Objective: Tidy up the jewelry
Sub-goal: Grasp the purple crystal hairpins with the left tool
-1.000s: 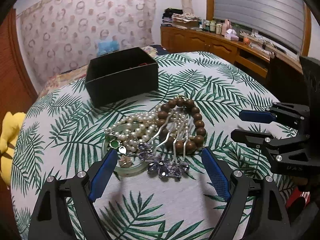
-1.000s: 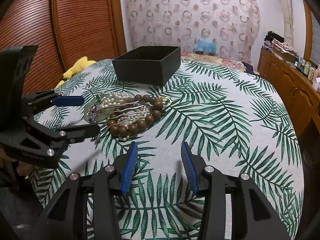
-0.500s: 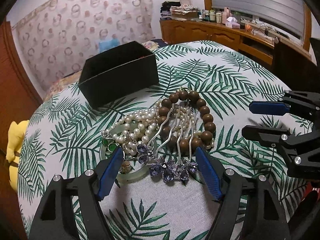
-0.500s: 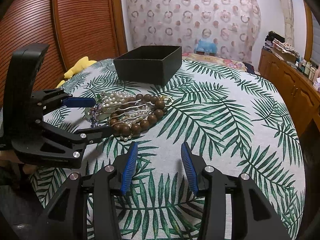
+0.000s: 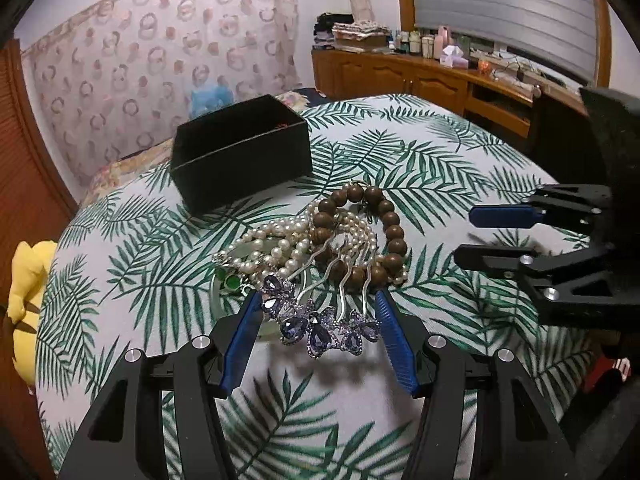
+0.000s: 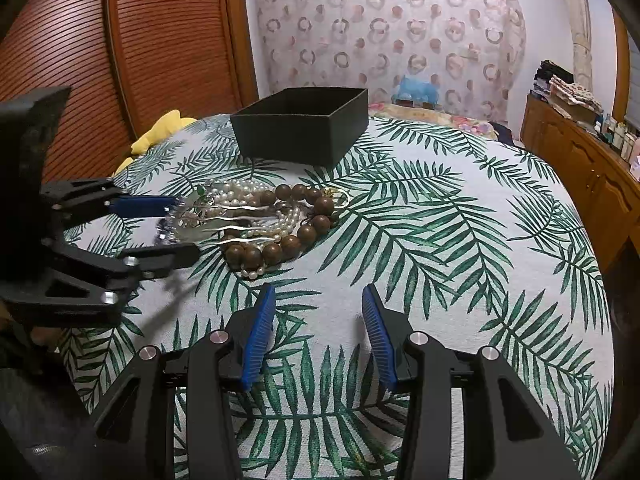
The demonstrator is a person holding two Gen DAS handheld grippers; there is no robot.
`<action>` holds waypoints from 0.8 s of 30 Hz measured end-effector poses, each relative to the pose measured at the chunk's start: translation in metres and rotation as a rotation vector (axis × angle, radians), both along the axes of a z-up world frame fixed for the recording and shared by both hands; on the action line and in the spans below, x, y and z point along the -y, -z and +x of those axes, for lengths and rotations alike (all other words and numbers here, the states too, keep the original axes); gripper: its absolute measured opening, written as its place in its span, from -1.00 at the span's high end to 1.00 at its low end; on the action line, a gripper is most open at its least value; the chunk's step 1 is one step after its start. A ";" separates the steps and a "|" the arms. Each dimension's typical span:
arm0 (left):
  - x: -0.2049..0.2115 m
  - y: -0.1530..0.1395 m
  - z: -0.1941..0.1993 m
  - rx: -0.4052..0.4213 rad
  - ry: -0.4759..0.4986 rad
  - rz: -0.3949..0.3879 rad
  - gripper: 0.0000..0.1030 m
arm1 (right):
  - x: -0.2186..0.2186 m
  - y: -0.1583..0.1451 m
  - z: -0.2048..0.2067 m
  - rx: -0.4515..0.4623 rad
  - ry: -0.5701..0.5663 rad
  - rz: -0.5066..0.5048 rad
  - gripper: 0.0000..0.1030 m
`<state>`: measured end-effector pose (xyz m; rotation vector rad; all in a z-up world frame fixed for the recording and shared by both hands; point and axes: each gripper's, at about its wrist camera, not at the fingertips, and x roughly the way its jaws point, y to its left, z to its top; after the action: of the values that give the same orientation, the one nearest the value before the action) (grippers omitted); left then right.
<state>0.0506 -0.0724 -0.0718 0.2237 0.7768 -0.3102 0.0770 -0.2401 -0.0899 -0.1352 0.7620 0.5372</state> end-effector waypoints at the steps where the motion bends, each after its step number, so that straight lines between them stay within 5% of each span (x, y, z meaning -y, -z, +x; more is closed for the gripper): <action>1: -0.002 -0.002 -0.002 0.003 -0.002 -0.007 -0.08 | -0.001 0.000 0.000 -0.001 -0.001 -0.001 0.08; 20: -0.035 -0.033 -0.023 0.078 -0.055 -0.098 -0.08 | -0.019 -0.022 0.029 0.010 -0.029 -0.030 0.09; 24: -0.039 -0.037 -0.024 0.094 -0.053 -0.108 -0.08 | -0.029 -0.016 0.053 -0.021 -0.037 -0.052 0.32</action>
<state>0.0262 -0.0335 -0.0351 0.1151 0.6698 -0.2881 0.1295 -0.2111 -0.0735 -0.1923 0.7951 0.5548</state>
